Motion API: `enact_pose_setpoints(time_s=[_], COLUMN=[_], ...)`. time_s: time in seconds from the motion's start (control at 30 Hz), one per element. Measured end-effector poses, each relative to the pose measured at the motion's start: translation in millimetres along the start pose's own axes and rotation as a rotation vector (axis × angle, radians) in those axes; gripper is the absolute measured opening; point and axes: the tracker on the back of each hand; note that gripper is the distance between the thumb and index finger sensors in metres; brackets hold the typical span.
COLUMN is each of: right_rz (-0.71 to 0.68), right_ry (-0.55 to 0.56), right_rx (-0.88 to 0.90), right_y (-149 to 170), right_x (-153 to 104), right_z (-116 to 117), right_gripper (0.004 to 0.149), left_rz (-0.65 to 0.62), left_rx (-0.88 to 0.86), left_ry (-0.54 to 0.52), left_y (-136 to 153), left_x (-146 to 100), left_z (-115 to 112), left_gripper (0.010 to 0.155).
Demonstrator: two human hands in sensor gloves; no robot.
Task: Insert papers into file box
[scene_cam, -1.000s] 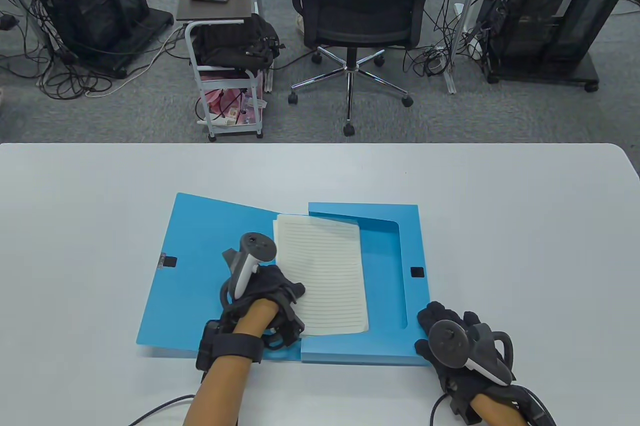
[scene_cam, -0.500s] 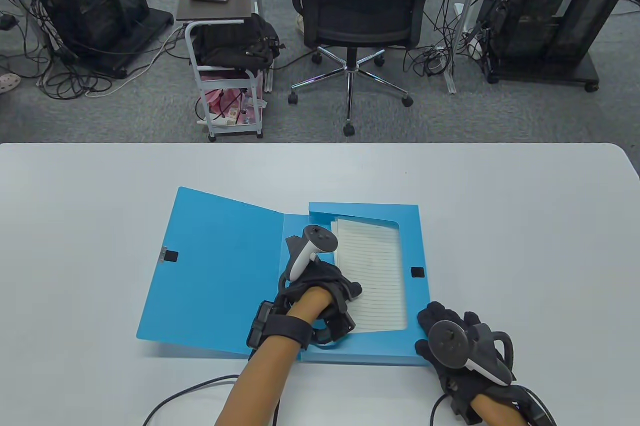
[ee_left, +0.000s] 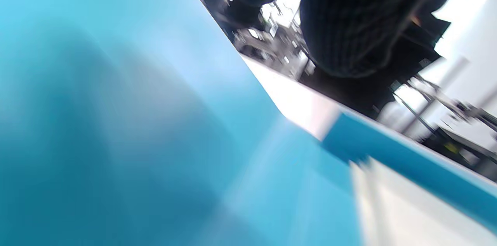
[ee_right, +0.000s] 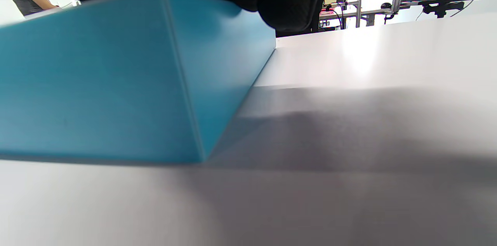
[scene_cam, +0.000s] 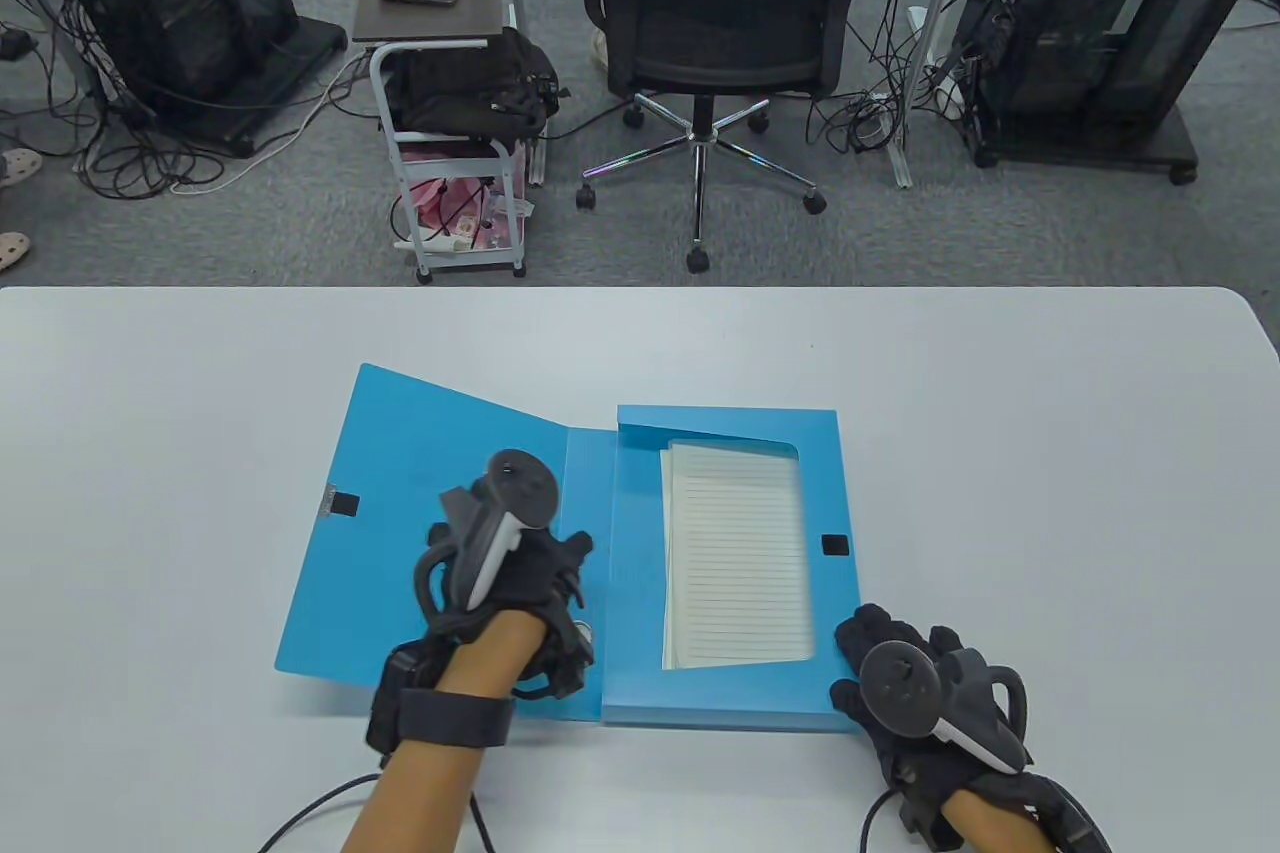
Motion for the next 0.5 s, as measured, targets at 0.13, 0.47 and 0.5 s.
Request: enact_pose_setpoints(time_s=[0.13, 0.47, 0.5], right_rz=[0.002, 0.009, 0.011], right_ry=[0.001, -0.001, -0.001], right_rx=[0.004, 0.026, 0.029], right_y=[0.4, 2.1, 2.5], right_x=[0.0, -0.1, -0.1], right_z=[0.1, 0.1, 0.2], right_gripper=[0.059, 0.058, 0.058], left_rz=[0.211, 0.313, 0.304], left_rx=[0.001, -0.236, -0.246], left_ry=[-0.03, 0.083, 0.065], left_y=[80.2, 145.9, 146.0], left_x=[8.8, 10.1, 9.2], left_z=[19.9, 1.9, 5.3], left_gripper=[0.096, 0.082, 0.078])
Point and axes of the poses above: the tracker on the back of each hand, its own y axis roughly to the little-finger side, its own x axis roughly from the wrist to the fingertips, z = x × y, and after that the axes turned 11 degrees about x, right-handed
